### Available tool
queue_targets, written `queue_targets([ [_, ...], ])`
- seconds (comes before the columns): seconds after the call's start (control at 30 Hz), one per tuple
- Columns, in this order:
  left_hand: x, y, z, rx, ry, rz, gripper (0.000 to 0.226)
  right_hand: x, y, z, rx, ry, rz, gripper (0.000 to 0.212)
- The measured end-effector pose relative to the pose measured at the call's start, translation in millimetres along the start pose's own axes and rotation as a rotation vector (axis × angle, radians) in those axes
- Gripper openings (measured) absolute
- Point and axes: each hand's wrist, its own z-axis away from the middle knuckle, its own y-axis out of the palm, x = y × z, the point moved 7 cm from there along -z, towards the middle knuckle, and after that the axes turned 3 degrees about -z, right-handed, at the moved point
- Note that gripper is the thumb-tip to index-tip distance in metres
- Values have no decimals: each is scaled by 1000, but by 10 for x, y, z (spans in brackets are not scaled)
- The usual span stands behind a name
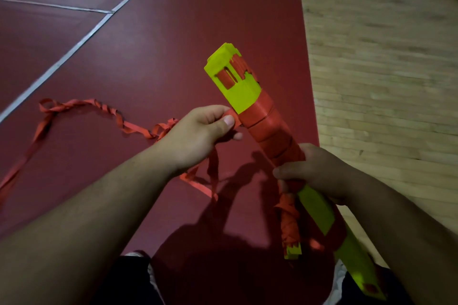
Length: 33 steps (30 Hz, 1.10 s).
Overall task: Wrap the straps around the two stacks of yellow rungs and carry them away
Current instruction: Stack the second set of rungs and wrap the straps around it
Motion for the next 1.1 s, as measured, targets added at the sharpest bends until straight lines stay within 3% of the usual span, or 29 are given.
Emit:
queue_targets([
  [0.2,-18,-58,35,5,-14,-45,44,7,-117,-18,-72,-41,158,13],
  [0.33,37,24,47,82,-91,9,17,17,-182,-38,-176,-89,334,11],
  [0.43,73,96,42,112,-110,-33,24,6,-254,-45,-291,-117,463,10],
  [0.6,130,156,36,77,-268,275,42,49,-279,-31,-394,-233,566,17],
  [0.87,74,40,10,-49,-192,378,35,157,-261,-16,-411,-338,588,21],
  [1.03,88,58,32,17,-212,203,52,113,-320,18,-488,-279,688,26],
  [1.1,23,50,29,5,-144,198,42,138,-324,36,-502,-288,684,29],
])
